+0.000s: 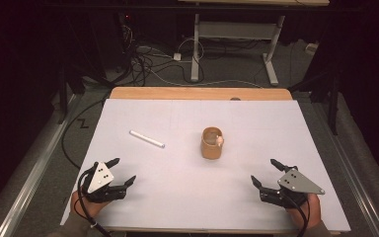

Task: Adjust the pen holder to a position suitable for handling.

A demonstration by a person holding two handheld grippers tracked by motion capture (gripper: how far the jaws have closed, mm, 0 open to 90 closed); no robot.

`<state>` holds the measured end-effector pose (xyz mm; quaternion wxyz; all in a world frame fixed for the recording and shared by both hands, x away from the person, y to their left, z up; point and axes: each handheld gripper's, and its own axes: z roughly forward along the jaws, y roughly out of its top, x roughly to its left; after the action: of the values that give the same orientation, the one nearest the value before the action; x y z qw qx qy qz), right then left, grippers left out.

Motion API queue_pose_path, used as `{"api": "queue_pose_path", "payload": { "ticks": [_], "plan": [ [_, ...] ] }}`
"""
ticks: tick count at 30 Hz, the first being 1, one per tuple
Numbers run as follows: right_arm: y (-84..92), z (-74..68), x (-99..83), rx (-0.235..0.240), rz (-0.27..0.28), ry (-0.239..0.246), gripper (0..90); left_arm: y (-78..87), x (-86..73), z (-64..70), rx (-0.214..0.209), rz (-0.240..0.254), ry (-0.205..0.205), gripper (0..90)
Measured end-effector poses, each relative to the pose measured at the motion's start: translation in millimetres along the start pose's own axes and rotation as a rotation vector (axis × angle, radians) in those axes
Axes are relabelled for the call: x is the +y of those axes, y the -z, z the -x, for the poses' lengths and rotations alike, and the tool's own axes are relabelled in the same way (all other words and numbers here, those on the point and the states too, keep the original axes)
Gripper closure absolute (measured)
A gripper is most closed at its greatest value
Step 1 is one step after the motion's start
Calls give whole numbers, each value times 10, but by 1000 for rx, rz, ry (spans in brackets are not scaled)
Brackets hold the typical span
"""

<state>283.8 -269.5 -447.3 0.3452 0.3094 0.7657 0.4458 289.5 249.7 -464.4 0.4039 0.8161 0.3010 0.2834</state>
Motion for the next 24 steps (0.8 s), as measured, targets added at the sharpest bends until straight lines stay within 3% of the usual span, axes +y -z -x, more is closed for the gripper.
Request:
{"api": "queue_pose_path", "payload": {
  "ticks": [5, 8, 10, 13, 17, 24],
  "plan": [
    [-19, 10, -27, 17, -13, 3, 195, -17, 13, 10, -9, -19, -21, 209],
    [-40, 26, -32, 37, -20, -11, 195, -44, -2, 20, -13, -71, -33, 209],
    [-58, 21, -35, 41, -28, 1, 195, -47, -11, 12, -19, -65, -35, 221],
    [-91, 16, -51, 62, -46, 13, 195, -43, -31, 13, -17, -100, -44, 221],
    [-103, 0, -74, 86, -58, 16, 186, -33, -1, 0, -18, -97, -54, 222],
    [-76, 10, -94, 79, -51, 24, 184, -100, 54, -17, -25, -120, -71, 224]
  ]
}}
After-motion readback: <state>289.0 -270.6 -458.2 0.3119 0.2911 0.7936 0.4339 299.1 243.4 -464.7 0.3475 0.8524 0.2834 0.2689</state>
